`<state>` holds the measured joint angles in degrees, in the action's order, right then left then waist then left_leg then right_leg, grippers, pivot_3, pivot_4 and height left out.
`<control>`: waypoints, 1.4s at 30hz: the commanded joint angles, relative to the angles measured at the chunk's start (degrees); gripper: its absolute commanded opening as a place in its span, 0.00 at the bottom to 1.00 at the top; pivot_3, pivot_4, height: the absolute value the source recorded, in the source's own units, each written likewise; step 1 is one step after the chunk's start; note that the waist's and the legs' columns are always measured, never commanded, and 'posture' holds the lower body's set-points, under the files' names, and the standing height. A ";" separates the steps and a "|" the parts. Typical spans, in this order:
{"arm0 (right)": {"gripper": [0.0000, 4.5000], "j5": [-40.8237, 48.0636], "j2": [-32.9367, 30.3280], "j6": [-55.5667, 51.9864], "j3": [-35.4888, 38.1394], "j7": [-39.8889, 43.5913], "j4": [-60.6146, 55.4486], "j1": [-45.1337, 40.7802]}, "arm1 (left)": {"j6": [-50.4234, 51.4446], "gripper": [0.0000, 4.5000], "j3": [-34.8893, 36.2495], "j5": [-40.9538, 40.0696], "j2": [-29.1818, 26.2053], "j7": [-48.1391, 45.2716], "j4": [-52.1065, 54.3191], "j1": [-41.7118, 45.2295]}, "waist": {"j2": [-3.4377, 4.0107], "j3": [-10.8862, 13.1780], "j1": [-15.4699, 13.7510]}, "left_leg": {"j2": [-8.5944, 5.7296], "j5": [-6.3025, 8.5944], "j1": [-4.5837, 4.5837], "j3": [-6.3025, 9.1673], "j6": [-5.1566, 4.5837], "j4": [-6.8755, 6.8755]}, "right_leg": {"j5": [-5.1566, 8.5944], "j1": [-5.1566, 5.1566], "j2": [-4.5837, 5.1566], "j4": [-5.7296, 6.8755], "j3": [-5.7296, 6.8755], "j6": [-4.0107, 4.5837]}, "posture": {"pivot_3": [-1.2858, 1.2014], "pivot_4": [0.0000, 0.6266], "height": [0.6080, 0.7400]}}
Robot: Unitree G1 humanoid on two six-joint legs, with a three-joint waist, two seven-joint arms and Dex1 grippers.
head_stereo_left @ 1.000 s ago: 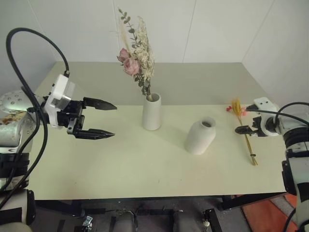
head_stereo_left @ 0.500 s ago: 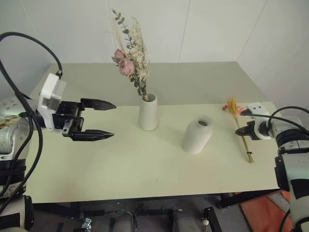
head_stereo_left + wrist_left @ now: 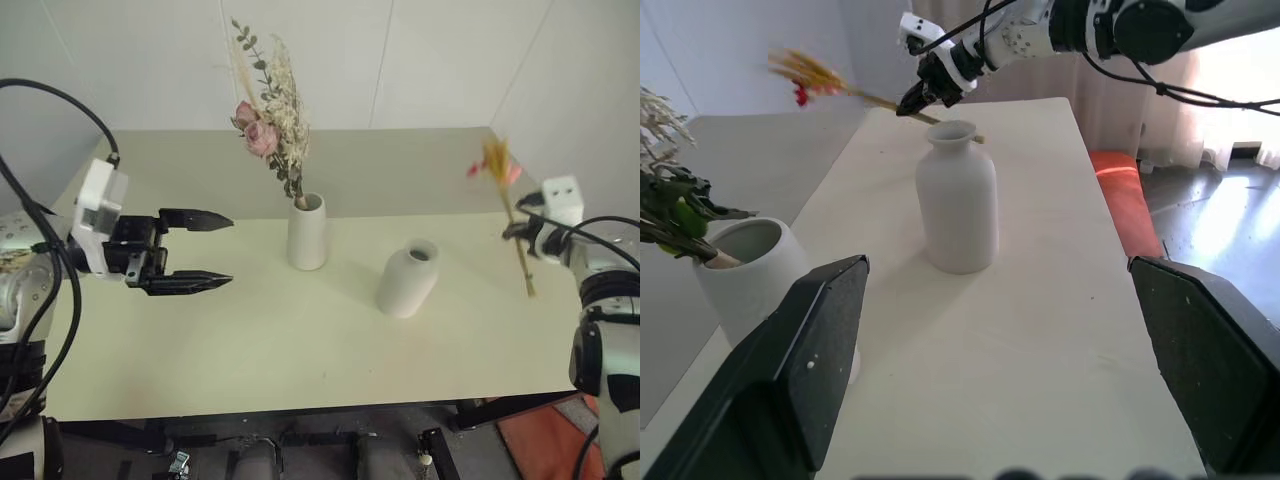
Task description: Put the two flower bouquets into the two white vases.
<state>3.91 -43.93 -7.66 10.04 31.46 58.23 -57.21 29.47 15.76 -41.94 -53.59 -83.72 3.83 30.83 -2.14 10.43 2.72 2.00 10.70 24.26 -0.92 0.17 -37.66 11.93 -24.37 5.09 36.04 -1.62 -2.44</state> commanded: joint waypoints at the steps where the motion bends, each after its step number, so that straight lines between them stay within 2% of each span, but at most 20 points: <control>1: 0.01 12.55 1.91 0.45 9.04 3.92 -22.16 6.68 | 2.08 1.00 4.31 -4.38 -0.22 2.01 1.92 -0.14 | 0.00 0.00 -0.16 | 0.00 0.00 0.00 0.00 0.00 0.01 | 0.00 0.00 0.00 0.00 0.00 -0.01 | 0.52 0.24 1.00; 3: 0.01 22.55 4.22 -6.20 13.08 7.10 -36.36 11.07 | 2.13 1.00 4.33 -4.53 -0.26 2.26 1.82 -0.29 | 0.00 0.00 -0.25 | 0.03 0.00 0.00 0.02 0.00 0.02 | -0.02 0.01 -0.02 0.03 0.01 0.02 | 0.52 0.24 1.00; 6: 0.01 31.96 8.15 -11.16 16.26 4.94 -51.02 14.15 | 1.24 1.00 3.40 -3.51 -0.38 2.35 1.11 -0.23 | 0.01 0.00 -0.26 | 0.04 0.00 -0.07 0.02 0.00 -0.02 | -0.04 0.06 -0.02 0.11 0.00 0.05 | 0.52 0.24 1.00; 9: 0.01 36.91 11.21 -14.36 16.68 2.07 -58.60 15.48 | 0.71 1.00 2.73 -2.82 -0.38 2.19 0.45 -0.24 | 0.01 0.00 -0.31 | 0.07 0.00 -0.14 0.01 0.00 -0.03 | -0.02 0.11 -0.04 0.09 0.00 0.03 | 0.52 0.24 1.00; 12: 0.01 36.47 11.93 -15.36 14.22 1.27 -64.00 17.89 | -0.36 1.00 1.97 -1.31 -0.90 1.84 0.11 -0.75 | 0.01 0.00 -0.47 | 0.08 0.00 -0.13 0.00 0.00 -0.02 | -0.02 0.12 -0.05 0.05 0.01 0.05 | 0.52 0.24 1.00; 18: 0.01 43.68 15.18 -19.87 14.75 -2.41 -72.41 22.48 | 0.16 1.00 3.72 -1.48 -1.75 2.24 1.01 -2.77 | 0.01 0.00 -0.65 | 0.08 0.00 -0.07 -0.02 0.00 -0.02 | -0.05 0.05 -0.04 0.05 0.00 0.11 | 0.52 0.24 1.00; 26: 0.01 47.42 16.56 -21.04 14.13 -4.87 -77.54 26.41 | 0.04 1.00 4.43 -1.62 -2.26 2.90 1.24 -3.93 | 0.01 0.00 -0.65 | 0.10 0.00 -0.09 -0.02 0.00 -0.02 | -0.02 0.06 -0.05 0.04 0.01 0.08 | 0.52 0.24 1.00; 31: 0.01 46.21 17.31 -19.88 12.55 -4.34 -76.49 28.20 | -0.03 1.00 4.23 -1.61 -2.16 3.30 1.15 -3.81 | 0.01 0.00 -0.66 | 0.10 0.00 -0.08 -0.02 0.00 -0.02 | -0.02 0.06 -0.06 0.03 0.01 0.09 | 0.52 0.24 1.00; 38: 0.01 43.52 18.58 -17.86 10.42 -2.39 -74.89 30.75 | 0.07 1.00 4.55 -1.68 -2.40 3.81 1.73 -4.30 | 0.01 0.00 -0.65 | 0.12 0.00 -0.07 -0.02 0.00 -0.01 | -0.01 0.04 -0.08 0.02 0.01 0.09 | 0.52 0.24 1.00; 42: 0.01 45.06 20.07 -17.20 10.32 0.53 -76.08 34.27 | -0.18 1.00 5.14 -1.66 -2.63 3.99 1.86 -4.89 | 0.01 0.00 -0.73 | 0.13 0.00 -0.07 -0.02 0.00 -0.01 | -0.01 0.05 -0.09 0.02 0.01 0.09 | 0.52 0.24 1.00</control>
<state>48.14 -23.96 -26.98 20.07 30.79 -15.92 -23.10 30.12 18.86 -42.90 -54.83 -79.92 4.07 25.89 -2.13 10.42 1.99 2.15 10.71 24.19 -0.94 0.16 -37.67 11.93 -24.31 4.99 36.05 -1.61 -2.36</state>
